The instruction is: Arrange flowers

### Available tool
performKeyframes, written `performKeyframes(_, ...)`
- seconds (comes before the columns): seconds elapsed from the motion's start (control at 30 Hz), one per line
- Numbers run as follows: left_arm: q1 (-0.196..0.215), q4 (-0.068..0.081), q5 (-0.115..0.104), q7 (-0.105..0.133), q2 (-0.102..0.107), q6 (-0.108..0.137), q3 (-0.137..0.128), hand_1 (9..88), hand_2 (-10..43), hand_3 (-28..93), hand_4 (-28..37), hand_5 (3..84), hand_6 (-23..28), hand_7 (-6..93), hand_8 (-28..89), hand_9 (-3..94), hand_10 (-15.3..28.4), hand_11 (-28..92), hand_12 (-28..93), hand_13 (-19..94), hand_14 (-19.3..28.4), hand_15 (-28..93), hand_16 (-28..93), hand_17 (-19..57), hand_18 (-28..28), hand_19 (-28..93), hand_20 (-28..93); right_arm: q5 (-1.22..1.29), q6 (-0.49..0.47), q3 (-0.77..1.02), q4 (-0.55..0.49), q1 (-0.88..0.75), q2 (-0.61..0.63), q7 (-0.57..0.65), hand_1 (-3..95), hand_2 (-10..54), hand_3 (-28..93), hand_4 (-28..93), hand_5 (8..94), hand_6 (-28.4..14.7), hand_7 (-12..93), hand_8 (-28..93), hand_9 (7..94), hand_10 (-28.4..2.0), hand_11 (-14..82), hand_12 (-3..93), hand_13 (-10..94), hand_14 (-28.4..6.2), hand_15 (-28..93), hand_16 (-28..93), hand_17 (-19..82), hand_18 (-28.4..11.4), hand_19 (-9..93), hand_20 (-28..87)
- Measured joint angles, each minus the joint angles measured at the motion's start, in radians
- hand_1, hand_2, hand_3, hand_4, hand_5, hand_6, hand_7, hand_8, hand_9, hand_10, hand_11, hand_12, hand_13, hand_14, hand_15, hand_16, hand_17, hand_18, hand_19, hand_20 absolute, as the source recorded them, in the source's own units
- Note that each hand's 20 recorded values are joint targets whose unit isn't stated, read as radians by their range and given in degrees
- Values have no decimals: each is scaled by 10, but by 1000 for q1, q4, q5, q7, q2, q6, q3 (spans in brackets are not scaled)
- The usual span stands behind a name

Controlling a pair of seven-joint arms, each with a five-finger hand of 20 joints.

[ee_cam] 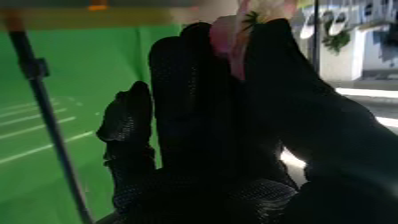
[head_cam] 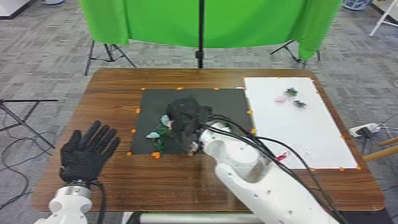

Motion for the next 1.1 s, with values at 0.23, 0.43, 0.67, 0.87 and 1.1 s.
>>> performKeyframes(0.23,-5,1,0,0,4,-5,11,269,135,781,-283,433,118,80,-85,363,170,201,87,273,178,378,-88,-84,167,417,140,-60,4,-17,61,11,-33,30,545,-95,737,-283,664,1,311,-101,659,-122,298,292,582,-95,620,343,299,-225,877,485)
performKeyframes(0.43,-2,0,-1,0,5,-7,7,269,135,781,-283,433,118,79,-85,363,171,202,88,273,178,377,-87,-84,167,416,140,-58,2,-16,52,6,-34,34,533,-95,748,-283,660,3,287,-175,640,-129,328,251,573,-102,634,327,298,-226,878,488)
performKeyframes(0.67,-3,0,-12,1,7,-8,9,269,135,782,-283,435,118,82,-86,367,170,204,88,274,178,377,-87,-84,166,415,140,-61,-8,-27,21,-14,-30,40,515,-95,780,-283,632,-5,243,-175,610,-140,328,197,554,-113,651,307,293,-228,880,489)
performKeyframes(0.87,-12,1,-17,1,8,-8,10,269,135,783,-283,436,118,82,-86,367,170,204,88,275,177,377,-87,-83,166,415,140,-56,-28,-21,23,-25,-32,50,485,-95,829,-283,588,-17,208,-158,578,-149,294,183,533,-127,687,251,289,-232,883,488)
performKeyframes(1.1,-12,2,-17,1,3,-8,5,270,135,783,-283,432,117,81,-86,365,170,203,88,275,177,377,-87,-84,167,414,141,27,-12,66,-18,-65,-31,74,444,-95,842,-283,487,-40,158,-136,524,-164,258,171,502,-142,719,212,281,-236,883,482)
